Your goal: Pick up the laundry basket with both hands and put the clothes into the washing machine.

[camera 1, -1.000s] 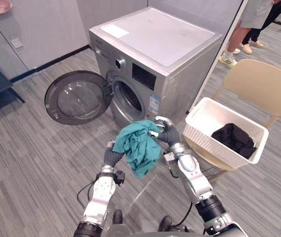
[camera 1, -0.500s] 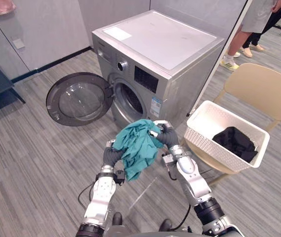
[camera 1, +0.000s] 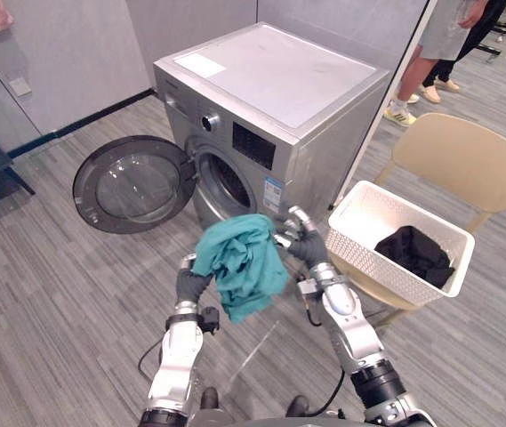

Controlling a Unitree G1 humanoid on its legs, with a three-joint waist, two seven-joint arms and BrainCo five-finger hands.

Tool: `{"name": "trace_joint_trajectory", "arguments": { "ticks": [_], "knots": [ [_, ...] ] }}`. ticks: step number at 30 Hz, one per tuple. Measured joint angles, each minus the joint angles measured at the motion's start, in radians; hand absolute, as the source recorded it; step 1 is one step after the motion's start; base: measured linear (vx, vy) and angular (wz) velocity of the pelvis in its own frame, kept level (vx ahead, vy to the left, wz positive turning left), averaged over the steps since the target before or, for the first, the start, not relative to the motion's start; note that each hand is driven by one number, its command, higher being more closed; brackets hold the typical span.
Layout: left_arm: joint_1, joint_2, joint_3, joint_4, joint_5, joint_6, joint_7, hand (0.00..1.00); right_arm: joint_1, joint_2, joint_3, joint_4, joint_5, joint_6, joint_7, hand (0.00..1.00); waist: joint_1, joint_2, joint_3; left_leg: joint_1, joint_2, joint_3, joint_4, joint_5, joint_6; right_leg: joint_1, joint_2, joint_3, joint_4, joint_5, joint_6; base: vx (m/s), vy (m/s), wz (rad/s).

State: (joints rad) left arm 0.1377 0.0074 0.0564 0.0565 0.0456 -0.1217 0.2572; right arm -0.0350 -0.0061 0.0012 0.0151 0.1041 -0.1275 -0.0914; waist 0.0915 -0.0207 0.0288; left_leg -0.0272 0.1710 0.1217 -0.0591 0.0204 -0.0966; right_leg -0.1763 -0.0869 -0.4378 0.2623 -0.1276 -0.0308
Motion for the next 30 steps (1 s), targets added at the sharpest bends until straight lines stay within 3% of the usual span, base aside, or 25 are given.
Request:
{"name": "trace_joint_trajectory", "arguments": {
  "ticks": [8,11,17,20,21,22,24,26,27,30],
  "knots": [
    [0.081,-0.019,0.139,-0.002,-0.091,0.0,-0.012,1.0,0.181,-0.016,-0.204,0.09,-0.009,0.007,0.008,0.0,-0.024,0.001,0.0,0.02,0.0,0.023,-0.005,-0.011,0.009,0.015,0.009,0.024,-0.025,0.016,0.008,0.0,-0.01,-0.08],
    [0.085,-0.011,0.167,0.043,-0.126,0.001,-0.023,1.0,0.232,-0.036,-0.238,0.222,-0.04,0.028,0.012,0.0,-0.024,0.004,-0.002,0.022,0.0,0.03,-0.002,-0.01,0.003,0.016,0.01,0.03,-0.028,0.018,0.006,0.01,-0.008,-0.07],
    [0.106,0.001,0.191,0.156,-0.171,0.007,-0.062,1.0,0.24,-0.051,-0.261,0.659,-0.108,0.072,0.041,0.0,-0.025,0.03,0.004,0.008,-0.001,0.029,0.008,-0.009,0.003,0.022,0.012,0.024,-0.054,0.035,0.002,0.0,-0.002,0.02],
    [0.113,-0.002,0.19,0.156,-0.171,0.007,-0.062,1.0,0.238,-0.053,-0.258,0.732,-0.113,0.079,0.021,0.0,-0.022,0.03,0.052,-0.056,-0.013,0.007,0.14,-0.063,0.019,0.015,-0.032,-0.009,0.011,-0.011,0.024,-0.07,0.013,0.44],
    [0.115,-0.006,0.189,0.154,-0.171,0.008,-0.061,1.0,0.236,-0.058,-0.257,0.747,-0.113,0.084,0.005,0.0,-0.021,0.036,0.07,-0.114,-0.013,-0.015,0.23,-0.115,0.036,0.011,-0.057,-0.039,0.036,-0.031,0.023,-0.12,0.041,0.67],
    [0.126,-0.009,0.188,0.154,-0.171,0.008,-0.06,1.0,0.237,-0.063,-0.256,0.764,-0.112,0.088,-0.005,0.0,-0.019,0.038,0.078,-0.155,-0.011,-0.016,0.287,-0.151,0.077,0.012,-0.069,-0.066,0.045,-0.037,0.025,-0.1,0.052,0.67],
    [0.138,-0.013,0.186,0.154,-0.171,0.009,-0.059,1.0,0.235,-0.061,-0.256,0.774,-0.112,0.093,-0.02,0.0,-0.02,0.031,0.081,-0.175,0.018,0.065,0.301,-0.175,0.113,0.017,-0.097,-0.108,0.041,-0.038,0.029,0.01,0.053,0.86],
    [0.113,-0.031,0.165,0.154,-0.166,0.009,-0.059,1.0,0.238,-0.064,-0.248,0.772,-0.116,0.104,-0.036,0.0,-0.021,0.023,0.104,-0.224,0.082,0.214,0.363,-0.179,0.113,0.053,-0.156,-0.196,0.042,-0.05,0.039,0.07,0.108,1.33],
    [0.11,-0.038,0.164,0.153,-0.163,0.009,-0.058,1.0,0.239,-0.066,-0.245,0.771,-0.117,0.106,-0.041,0.0,-0.02,0.018,0.106,-0.232,0.091,0.24,0.366,-0.178,0.112,0.061,-0.171,-0.21,0.043,-0.053,0.046,0.07,0.172,1.02],
    [0.117,-0.047,0.127,0.151,-0.158,0.009,-0.034,1.0,0.232,-0.085,-0.234,0.746,-0.125,0.104,-0.045,0.0,-0.006,0.029,0.1,-0.259,0.127,0.302,0.37,-0.162,0.086,0.103,-0.219,-0.249,0.044,-0.049,0.125,0.16,0.303,0.47]
  ]
}}
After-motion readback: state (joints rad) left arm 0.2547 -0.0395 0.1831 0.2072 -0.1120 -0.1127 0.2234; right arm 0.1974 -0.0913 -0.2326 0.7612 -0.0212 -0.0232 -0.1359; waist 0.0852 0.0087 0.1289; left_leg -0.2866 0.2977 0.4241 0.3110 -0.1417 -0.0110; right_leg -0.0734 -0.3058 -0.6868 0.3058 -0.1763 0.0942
